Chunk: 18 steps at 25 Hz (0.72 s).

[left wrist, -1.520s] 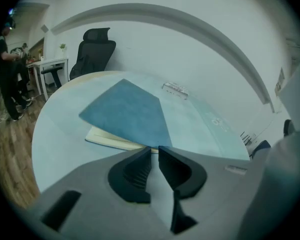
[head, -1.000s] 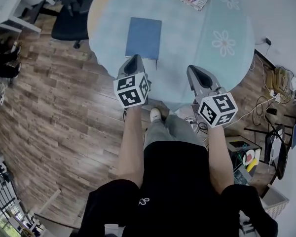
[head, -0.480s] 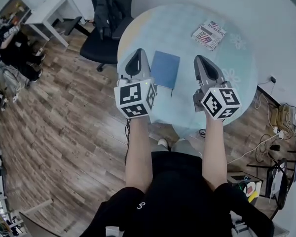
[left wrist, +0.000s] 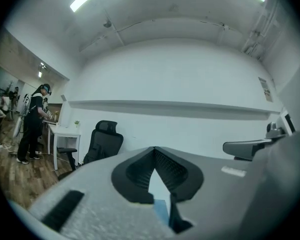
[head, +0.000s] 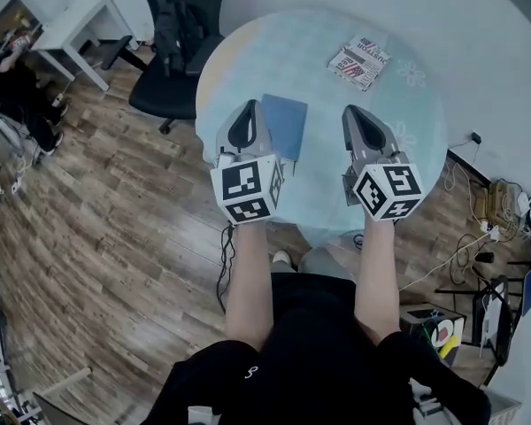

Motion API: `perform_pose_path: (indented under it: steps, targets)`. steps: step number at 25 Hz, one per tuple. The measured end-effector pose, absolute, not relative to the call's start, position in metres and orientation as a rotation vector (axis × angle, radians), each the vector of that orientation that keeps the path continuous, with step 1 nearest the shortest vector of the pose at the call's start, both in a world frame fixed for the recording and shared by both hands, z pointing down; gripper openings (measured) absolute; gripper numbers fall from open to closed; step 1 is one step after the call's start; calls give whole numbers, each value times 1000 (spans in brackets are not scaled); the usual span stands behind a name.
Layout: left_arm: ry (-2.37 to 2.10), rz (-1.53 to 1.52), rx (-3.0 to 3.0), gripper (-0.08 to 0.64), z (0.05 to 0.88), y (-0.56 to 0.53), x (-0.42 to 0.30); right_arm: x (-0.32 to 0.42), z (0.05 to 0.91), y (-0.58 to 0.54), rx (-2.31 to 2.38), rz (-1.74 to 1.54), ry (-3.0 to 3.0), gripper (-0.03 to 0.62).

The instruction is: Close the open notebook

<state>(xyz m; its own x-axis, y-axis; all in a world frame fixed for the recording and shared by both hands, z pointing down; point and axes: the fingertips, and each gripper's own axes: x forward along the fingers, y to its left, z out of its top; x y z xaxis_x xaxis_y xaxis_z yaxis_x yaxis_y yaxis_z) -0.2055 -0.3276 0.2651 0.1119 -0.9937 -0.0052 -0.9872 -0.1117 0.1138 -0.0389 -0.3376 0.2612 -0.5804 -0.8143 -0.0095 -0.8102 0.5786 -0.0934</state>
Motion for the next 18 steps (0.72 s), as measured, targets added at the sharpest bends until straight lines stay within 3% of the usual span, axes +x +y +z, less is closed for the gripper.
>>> perform_pose_path:
  steps: [18]
  targets:
    - [-2013, -102, 2353, -5, 261, -328, -191, -43, 250, -327, -1402, -11, 2805, 5]
